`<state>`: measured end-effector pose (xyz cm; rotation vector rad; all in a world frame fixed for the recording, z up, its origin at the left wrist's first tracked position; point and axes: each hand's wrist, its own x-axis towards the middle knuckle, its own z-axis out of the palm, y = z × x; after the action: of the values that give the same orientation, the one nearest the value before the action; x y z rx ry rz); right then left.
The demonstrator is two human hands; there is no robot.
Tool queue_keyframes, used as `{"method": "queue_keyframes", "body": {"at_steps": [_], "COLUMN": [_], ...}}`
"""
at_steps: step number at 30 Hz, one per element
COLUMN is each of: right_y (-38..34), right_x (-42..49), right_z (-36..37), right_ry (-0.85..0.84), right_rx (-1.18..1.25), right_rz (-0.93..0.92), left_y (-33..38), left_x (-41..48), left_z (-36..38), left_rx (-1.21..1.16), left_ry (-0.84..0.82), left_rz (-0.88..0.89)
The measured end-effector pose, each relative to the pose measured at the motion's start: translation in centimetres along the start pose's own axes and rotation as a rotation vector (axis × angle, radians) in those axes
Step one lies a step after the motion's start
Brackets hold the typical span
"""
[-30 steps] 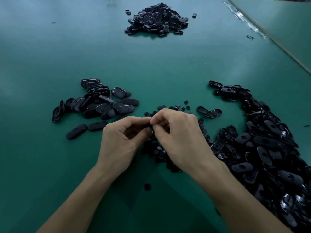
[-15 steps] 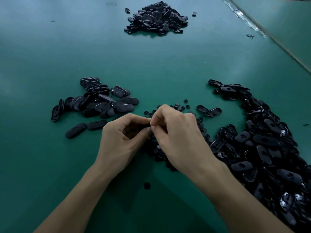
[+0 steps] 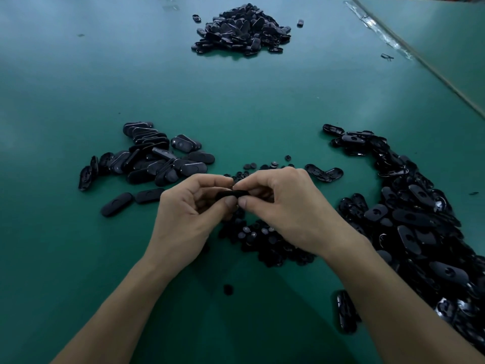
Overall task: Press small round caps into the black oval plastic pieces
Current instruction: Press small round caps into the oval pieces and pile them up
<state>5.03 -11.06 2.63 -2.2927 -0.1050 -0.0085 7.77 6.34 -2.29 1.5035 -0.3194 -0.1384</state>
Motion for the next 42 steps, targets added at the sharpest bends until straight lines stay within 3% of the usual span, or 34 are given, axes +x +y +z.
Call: {"method": "queue_keyframes", "body": {"at_steps": [15,29,32,35,38,42], "right_y": [-0.4,-0.3,0.7,2.7,4.6,5.7], "right_x": [-0.3,-0.5,-0.3,-0.1,0.4,0.7], "right_z": [1.0,0.1,-0.5,-2.1,-3.7,-4.4], "right_ry": [0.108,0.072,0.180,0.303,0.197,0.057], "right_rx": [0.058,0.062,-0.070,-0.365,-0.572,-0.589], "right_rz": [0.053,0.010,0.042,0.163,0.381,0.497], "left_y": [0.2,0.0,-0.3,-0.3,-0.3,-0.5], "left_x": [0.2,0.0,0.2,0.9,1.3,1.4], "left_z": [0.2,0.1,-0.5,-2.4,-3.5,-3.6], "left_rx": [-0.006,0.004,0.088,0.320,0.572,0.603], "left_ry": [0.023,0.079,0.224,0.358,0.415,0.427], "left_rz": [-0.035,0.053,0.095,0.206,0.270,0.239]}}
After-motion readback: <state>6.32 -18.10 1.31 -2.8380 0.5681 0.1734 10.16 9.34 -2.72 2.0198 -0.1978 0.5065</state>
